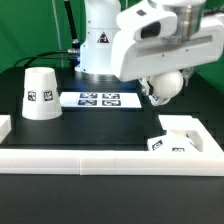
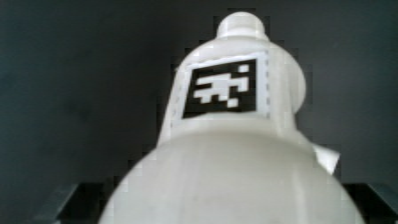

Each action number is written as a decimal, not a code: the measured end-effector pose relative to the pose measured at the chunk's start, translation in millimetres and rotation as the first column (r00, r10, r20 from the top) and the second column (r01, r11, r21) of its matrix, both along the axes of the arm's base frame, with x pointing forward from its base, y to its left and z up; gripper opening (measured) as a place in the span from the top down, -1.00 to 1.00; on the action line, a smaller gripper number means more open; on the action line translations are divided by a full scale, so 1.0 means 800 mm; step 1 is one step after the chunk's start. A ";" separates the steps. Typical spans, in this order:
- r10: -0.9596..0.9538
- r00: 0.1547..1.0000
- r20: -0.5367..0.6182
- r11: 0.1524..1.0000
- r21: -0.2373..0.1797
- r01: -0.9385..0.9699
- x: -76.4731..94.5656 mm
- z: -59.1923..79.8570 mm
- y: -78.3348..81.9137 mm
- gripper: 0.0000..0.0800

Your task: Assemble lamp

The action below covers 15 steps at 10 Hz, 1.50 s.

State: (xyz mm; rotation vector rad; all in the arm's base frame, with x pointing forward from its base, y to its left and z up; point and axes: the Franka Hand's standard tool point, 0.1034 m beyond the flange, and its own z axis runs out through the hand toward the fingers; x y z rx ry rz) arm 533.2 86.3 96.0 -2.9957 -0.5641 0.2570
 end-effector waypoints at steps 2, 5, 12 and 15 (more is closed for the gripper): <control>0.016 0.995 0.102 1.000 0.016 -0.017 0.010 0.017 -0.014 -0.44; -0.021 0.962 0.271 0.999 0.044 0.010 0.041 0.049 -0.023 -0.44; -0.003 0.865 0.502 0.999 0.034 -0.016 0.060 0.058 -0.038 -0.44; -0.004 0.859 0.511 0.998 0.050 -0.025 0.083 0.073 -0.020 -0.44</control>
Offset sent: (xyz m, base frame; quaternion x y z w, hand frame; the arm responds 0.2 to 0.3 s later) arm 0.0168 -0.0016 0.0397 0.0085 0.0882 0.0166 0.9959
